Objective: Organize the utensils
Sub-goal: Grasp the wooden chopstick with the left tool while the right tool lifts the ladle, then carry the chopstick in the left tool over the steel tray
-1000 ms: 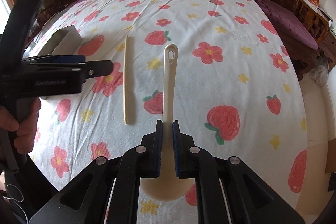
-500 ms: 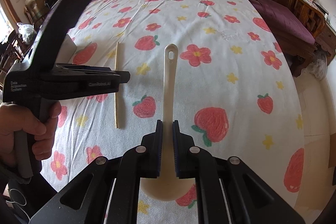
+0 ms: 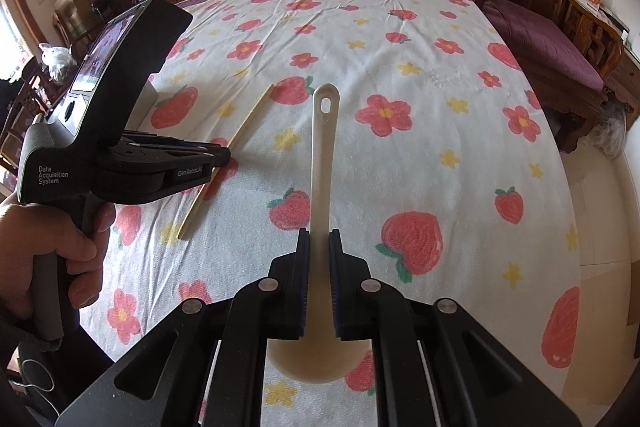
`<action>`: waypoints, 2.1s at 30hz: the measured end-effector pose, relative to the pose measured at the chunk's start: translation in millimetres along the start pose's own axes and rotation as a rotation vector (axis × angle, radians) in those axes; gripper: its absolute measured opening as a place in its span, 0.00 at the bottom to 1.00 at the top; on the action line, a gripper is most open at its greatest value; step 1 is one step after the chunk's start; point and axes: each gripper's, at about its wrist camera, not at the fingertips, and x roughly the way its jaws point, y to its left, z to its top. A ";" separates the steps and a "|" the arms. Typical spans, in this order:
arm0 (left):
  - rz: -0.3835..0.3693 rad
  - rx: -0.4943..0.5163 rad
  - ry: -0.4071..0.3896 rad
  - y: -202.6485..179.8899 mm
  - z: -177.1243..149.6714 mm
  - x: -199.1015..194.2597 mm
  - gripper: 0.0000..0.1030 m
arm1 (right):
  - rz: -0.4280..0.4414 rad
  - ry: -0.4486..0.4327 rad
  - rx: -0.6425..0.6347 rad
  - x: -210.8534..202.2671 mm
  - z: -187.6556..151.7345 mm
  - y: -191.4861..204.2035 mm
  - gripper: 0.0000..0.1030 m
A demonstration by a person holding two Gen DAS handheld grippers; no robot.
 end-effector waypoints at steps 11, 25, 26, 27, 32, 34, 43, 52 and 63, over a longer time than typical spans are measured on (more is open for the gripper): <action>-0.008 0.040 -0.073 15.3 -18.7 -32.0 0.04 | 0.012 -0.012 -0.010 -5.1 1.3 6.5 0.11; -0.033 0.083 -0.199 52.5 -51.7 -97.1 0.04 | 0.052 -0.055 -0.057 -19.2 4.1 30.9 0.11; -0.036 0.081 -0.209 56.2 -53.8 -101.5 0.04 | 0.056 -0.058 -0.062 -20.0 4.1 34.3 0.11; -0.040 0.078 -0.214 59.7 -55.5 -105.3 0.04 | 0.058 -0.058 -0.067 -20.4 4.4 36.8 0.11; -0.042 0.077 -0.254 78.4 -65.0 -124.2 0.04 | 0.064 -0.076 -0.101 -24.3 6.9 54.3 0.11; -0.042 0.076 -0.262 85.5 -67.9 -128.6 0.04 | 0.058 -0.085 -0.108 -23.5 10.5 61.1 0.11; -0.026 0.001 -0.308 141.3 -80.0 -148.7 0.04 | 0.080 -0.092 -0.167 -17.9 31.3 107.1 0.11; -0.008 -0.073 -0.311 192.9 -74.0 -142.0 0.04 | 0.114 -0.097 -0.231 -9.7 54.9 166.3 0.11; 0.019 -0.063 -0.298 226.6 -50.4 -115.5 0.04 | 0.127 -0.081 -0.271 4.1 72.2 207.2 0.11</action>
